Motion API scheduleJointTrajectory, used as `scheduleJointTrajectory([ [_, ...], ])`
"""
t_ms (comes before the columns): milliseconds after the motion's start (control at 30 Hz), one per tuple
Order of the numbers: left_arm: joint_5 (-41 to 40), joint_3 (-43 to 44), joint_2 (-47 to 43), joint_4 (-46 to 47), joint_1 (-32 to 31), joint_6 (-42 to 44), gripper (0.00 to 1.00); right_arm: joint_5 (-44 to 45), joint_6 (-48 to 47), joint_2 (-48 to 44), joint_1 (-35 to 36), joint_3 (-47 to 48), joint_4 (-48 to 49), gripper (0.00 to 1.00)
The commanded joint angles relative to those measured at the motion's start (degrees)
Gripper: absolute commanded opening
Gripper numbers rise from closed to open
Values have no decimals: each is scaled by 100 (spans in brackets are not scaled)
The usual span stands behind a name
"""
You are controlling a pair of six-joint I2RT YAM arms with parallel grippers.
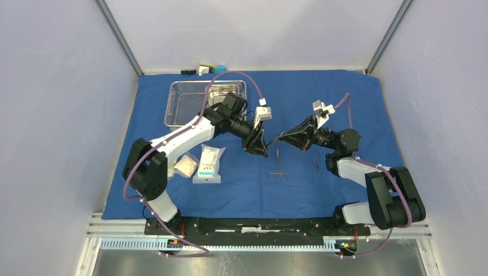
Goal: Open and lay out the surgical kit
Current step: Place the medical item in the surgical kit.
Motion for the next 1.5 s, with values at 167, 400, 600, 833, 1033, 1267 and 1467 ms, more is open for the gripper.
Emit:
scheduleJointTrajectory([
  [167, 601, 283, 22, 63, -26, -314, 41, -101, 203, -17, 7, -56, 695, 1],
  [400, 759, 287, 53, 61, -26, -339, 24, -46, 233, 91, 7, -41, 759, 1],
  [600, 836, 315, 42, 68, -36, -434, 11, 38, 68, 131, 7, -32, 570, 1],
  [833, 813, 247, -20, 269, -37, -751, 2, 281, -736, -91, 6, -18, -473, 4],
  [1033, 672, 84, -64, 789, -35, -1348, 2, 539, -1326, -363, 7, 6, -1373, 20],
  [1267, 421, 71, -62, 940, -34, -1628, 2, 769, -1450, -399, 10, 146, -1903, 48],
  [1467, 255, 52, -60, 973, -34, -1664, 2, 800, -1253, -383, 6, 184, -1814, 55],
])
